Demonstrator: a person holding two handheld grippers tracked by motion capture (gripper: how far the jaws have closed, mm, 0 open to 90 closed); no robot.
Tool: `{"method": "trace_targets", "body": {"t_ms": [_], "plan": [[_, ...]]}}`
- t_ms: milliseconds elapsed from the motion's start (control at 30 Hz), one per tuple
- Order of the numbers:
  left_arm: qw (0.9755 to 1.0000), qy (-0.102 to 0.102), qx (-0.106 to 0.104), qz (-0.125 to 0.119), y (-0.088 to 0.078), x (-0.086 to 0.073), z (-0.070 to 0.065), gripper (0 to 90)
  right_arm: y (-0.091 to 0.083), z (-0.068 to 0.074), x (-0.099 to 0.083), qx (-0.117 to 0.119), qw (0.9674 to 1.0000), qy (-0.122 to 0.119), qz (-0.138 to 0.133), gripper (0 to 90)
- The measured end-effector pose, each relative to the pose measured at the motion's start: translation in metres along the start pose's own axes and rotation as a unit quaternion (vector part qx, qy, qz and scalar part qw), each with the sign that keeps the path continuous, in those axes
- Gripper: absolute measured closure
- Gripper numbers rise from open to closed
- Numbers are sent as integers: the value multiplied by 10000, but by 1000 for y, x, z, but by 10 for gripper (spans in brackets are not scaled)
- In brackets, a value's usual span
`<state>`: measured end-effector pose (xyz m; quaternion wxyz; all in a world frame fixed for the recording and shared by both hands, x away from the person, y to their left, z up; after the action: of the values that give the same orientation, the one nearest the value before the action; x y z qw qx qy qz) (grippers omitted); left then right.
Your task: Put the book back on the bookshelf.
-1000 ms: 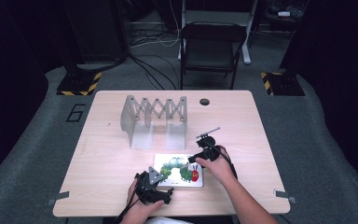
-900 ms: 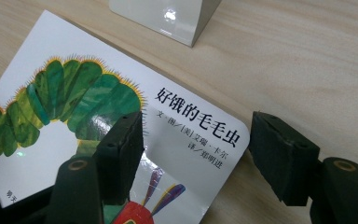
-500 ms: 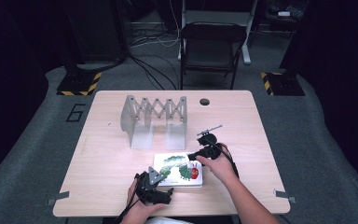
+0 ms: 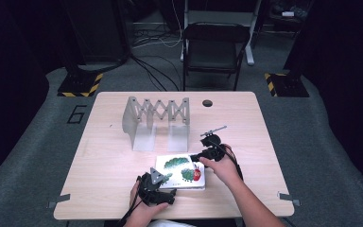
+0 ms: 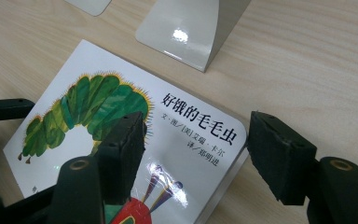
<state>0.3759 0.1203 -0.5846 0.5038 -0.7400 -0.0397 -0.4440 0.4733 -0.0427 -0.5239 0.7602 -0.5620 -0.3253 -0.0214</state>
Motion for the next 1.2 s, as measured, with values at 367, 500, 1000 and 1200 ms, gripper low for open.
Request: {"method": "trace_targets", "body": {"t_ms": [367,500,1000,1200], "plan": [[9991,289,291,-68,0,8,-3,0,-11,7,10,146,9995,-147,-219,383],[9991,283,316,-56,0,9,-3,0,-15,9,12,164,9994,-204,-239,383],[9992,112,389,-74,3,10,1,0,-24,16,19,116,9991,-228,-324,383],[9994,35,331,-20,3,10,3,0,-27,18,21,136,9988,-317,-333,383]]}}
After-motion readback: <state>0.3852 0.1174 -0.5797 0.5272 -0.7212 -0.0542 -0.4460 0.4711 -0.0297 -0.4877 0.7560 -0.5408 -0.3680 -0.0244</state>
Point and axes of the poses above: each handheld gripper's, and its own axes: y roughly forward along the jaws, x roughly out of its top, z roughly to its left, the point moved 8 cm from there along y, roughly forward along the jaws, and after that the axes turned 7 degrees about -x, right-handed, at the moved point
